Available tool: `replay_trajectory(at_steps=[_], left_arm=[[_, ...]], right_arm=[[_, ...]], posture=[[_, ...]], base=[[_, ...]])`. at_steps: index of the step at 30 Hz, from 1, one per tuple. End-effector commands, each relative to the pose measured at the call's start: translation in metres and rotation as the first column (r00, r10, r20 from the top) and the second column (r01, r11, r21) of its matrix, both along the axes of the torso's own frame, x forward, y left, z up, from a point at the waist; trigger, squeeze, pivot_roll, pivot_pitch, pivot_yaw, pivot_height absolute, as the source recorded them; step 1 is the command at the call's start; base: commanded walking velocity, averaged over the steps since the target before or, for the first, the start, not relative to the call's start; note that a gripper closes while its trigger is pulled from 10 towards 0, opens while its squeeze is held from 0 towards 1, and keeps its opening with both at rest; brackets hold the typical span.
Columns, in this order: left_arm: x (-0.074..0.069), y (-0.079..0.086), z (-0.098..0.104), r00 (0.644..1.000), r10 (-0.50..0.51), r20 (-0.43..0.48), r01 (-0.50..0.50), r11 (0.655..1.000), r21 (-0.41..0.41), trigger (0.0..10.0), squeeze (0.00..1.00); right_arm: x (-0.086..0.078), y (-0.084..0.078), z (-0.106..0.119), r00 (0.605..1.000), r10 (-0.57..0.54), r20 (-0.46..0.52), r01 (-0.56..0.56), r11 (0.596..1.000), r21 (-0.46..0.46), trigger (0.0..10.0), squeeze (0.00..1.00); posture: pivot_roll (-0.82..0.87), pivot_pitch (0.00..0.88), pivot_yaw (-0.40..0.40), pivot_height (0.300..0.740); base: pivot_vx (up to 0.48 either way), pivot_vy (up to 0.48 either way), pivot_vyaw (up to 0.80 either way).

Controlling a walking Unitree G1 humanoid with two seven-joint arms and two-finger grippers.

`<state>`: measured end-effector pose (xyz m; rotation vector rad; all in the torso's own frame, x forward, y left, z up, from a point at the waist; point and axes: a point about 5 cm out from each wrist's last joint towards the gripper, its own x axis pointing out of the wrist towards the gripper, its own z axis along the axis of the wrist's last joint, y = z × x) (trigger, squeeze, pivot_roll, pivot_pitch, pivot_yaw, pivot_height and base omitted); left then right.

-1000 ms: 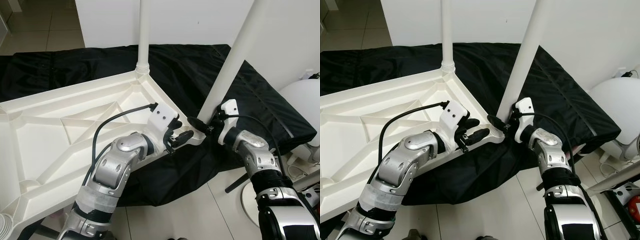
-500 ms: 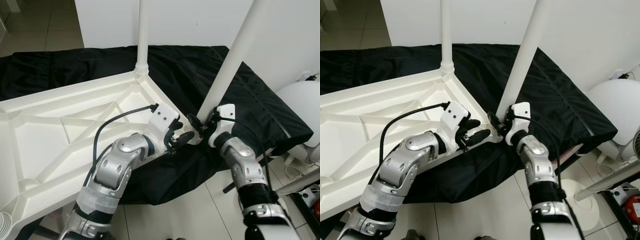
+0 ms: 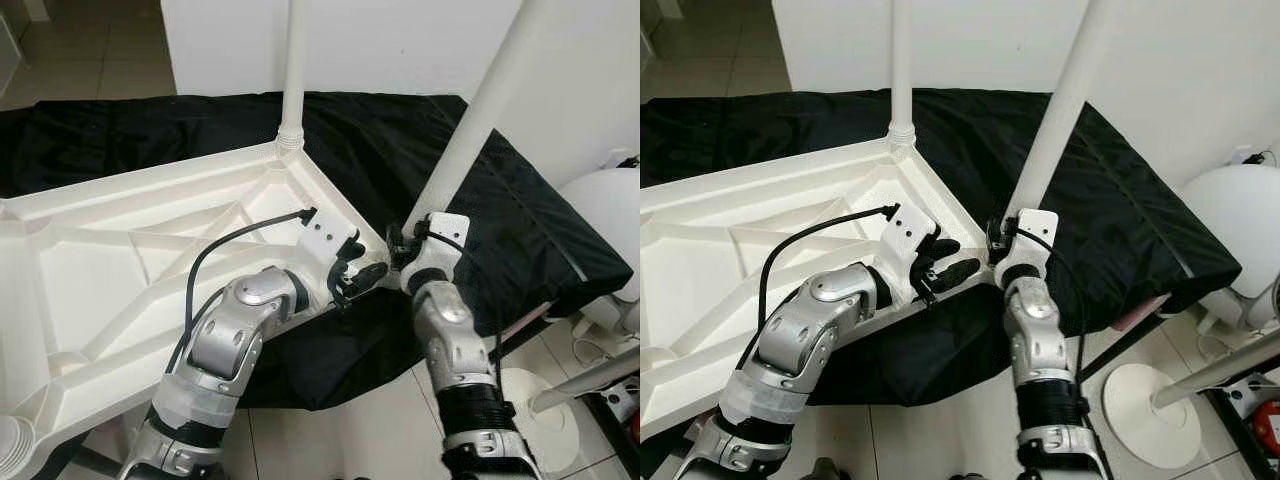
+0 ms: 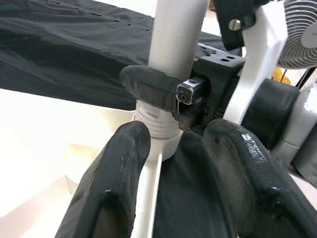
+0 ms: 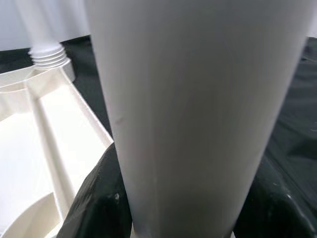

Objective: Building children table

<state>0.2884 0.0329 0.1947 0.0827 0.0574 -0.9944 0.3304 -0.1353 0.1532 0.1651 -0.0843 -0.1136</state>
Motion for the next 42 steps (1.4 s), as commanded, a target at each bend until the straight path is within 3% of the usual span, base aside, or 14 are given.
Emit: replay_trajectory(at_steps=[1, 17, 18, 25, 28, 30, 34, 35, 36, 37, 41, 42], left_arm=[[0.003, -0.001, -0.001, 0.998, 0.069, 0.000, -0.069, 0.998, -0.002, 10.0, 0.00], [0.005, 0.001, -0.001, 0.997, 0.072, 0.005, -0.072, 0.997, 0.005, 10.0, 0.00], [0.005, 0.001, -0.001, 0.997, 0.072, 0.005, -0.072, 0.997, 0.005, 10.0, 0.00], [0.004, 0.001, 0.000, 0.998, 0.068, 0.007, -0.068, 0.998, 0.004, 10.0, 0.00], [0.004, 0.001, 0.001, 0.998, 0.065, 0.008, -0.065, 0.998, 0.005, 10.0, 0.00], [0.004, 0.001, 0.001, 0.998, 0.061, 0.010, -0.062, 0.998, 0.009, 10.0, 0.00], [0.004, 0.001, 0.001, 0.998, 0.060, 0.010, -0.060, 0.998, 0.011, 10.0, 0.00], [0.004, 0.001, 0.001, 0.998, 0.059, 0.010, -0.059, 0.998, 0.013, 10.0, 0.00], [0.004, 0.001, 0.001, 0.998, 0.056, 0.011, -0.056, 0.998, 0.015, 10.0, 0.00], [0.004, 0.001, 0.000, 0.998, 0.054, 0.012, -0.054, 0.998, 0.017, 10.0, 0.00], [0.005, 0.000, 0.000, 0.999, 0.051, 0.013, -0.051, 0.999, 0.017, 10.0, 0.00], [0.006, -0.001, 0.001, 0.999, 0.045, 0.016, -0.045, 0.999, 0.018, 10.0, 0.00]], right_arm=[[-0.006, -0.008, -0.007, 0.998, -0.052, -0.026, 0.053, 0.998, 0.039, 10.0, 0.00], [-0.012, -0.013, 0.001, 0.998, -0.056, 0.007, 0.056, 0.998, 0.001, 10.0, 0.00], [-0.012, -0.013, 0.001, 0.999, -0.043, 0.018, 0.043, 0.999, 0.009, 10.0, 1.00], [-0.013, -0.019, 0.003, 0.999, -0.035, 0.028, 0.036, 0.999, -0.019, 10.0, 1.00], [-0.014, -0.027, 0.004, 0.999, 0.002, 0.037, -0.001, 0.999, -0.041, 10.0, 1.00], [-0.012, -0.034, 0.002, 0.996, 0.087, 0.029, -0.085, 0.994, -0.064, 10.0, 1.00], [-0.011, -0.037, 0.002, 0.989, 0.149, 0.025, -0.147, 0.987, -0.072, 10.0, 0.98], [-0.009, -0.039, 0.002, 0.978, 0.207, 0.021, -0.205, 0.974, -0.096, 10.0, 0.46], [-0.007, -0.041, 0.003, 0.968, 0.250, 0.018, -0.246, 0.962, -0.114, 10.0, 0.15], [-0.005, -0.042, 0.004, 0.958, 0.285, 0.014, -0.281, 0.952, -0.124, 10.0, 0.00], [-0.003, -0.042, 0.006, 0.940, 0.340, 0.016, -0.333, 0.930, -0.156, 10.0, 0.00], [0.002, -0.041, 0.009, 0.892, 0.452, 0.000, -0.441, 0.871, -0.215, 10.0, 0.00]], posture=[[0.04, 0.066, -0.092, 0.740], [0.04, 0.057, -0.087, 0.740], [0.04, 0.056, -0.087, 0.740], [0.04, 0.054, -0.086, 0.740], [0.04, 0.054, -0.081, 0.740], [0.04, 0.054, -0.077, 0.740], [0.04, 0.055, -0.074, 0.740], [0.03, 0.057, -0.071, 0.740], [0.03, 0.057, -0.071, 0.740], [0.03, 0.057, -0.071, 0.740], [0.02, 0.058, -0.063, 0.740], [0.01, 0.061, -0.054, 0.740]], base=[[0.000, 0.000, 0.00], [0.000, 0.000, 0.00], [0.000, 0.000, 0.00], [0.000, 0.000, 0.00], [0.000, 0.000, 0.00], [0.000, 0.000, 0.00], [0.000, 0.000, 0.00], [0.000, 0.000, 0.00], [0.000, 0.000, 0.00], [0.000, 0.000, 0.00], [0.000, 0.000, 0.00], [0.000, 0.000, 0.00]])
